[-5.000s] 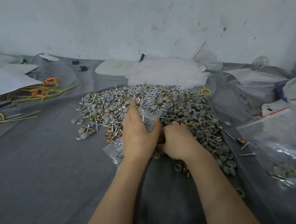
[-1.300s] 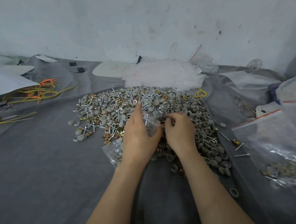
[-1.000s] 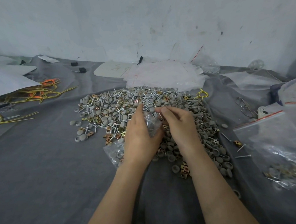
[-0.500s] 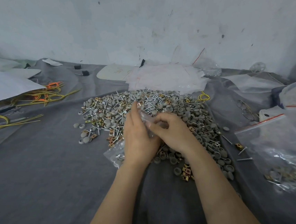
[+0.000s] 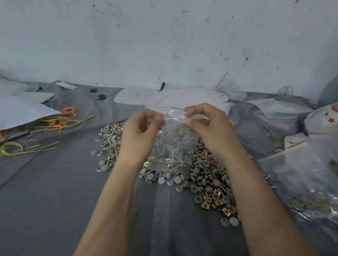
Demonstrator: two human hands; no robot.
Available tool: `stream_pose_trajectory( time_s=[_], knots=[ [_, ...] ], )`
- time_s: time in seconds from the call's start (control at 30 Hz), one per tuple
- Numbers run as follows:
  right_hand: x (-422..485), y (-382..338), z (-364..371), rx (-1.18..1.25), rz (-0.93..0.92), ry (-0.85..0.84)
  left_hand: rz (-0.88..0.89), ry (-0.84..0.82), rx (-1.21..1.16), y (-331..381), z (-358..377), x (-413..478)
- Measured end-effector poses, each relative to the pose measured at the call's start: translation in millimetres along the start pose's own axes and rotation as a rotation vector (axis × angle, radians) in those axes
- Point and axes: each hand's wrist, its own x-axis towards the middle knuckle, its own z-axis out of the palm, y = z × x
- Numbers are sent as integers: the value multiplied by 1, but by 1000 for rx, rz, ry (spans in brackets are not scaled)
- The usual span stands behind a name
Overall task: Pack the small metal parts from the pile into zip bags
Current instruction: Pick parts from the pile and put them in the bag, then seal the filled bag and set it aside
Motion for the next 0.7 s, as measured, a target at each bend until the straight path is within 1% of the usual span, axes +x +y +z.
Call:
stream_pose_trajectory(
  time_s=[0.13,0.23,0.33,0.47,0.57,0.7],
  knots=[
    [-7,-10,-17,-26,1,66,45,-40,-13,22,12,-3],
    [-11,-15,-28,-53,10,108,82,-76,51,34,21,-4],
    [-16,-17,-36,-168,-28,160,122,-105,122,43,29,-7],
    [-22,-22,-41,-452,-139,83,253,-201,301,52,42,-12],
    [-23,-25,-44,-461,-105,24,287,-253,357,56,43,-12],
    [-21,-24,-46,-435,-60,-34,242,-274,401,60,39,-9]
  ],
)
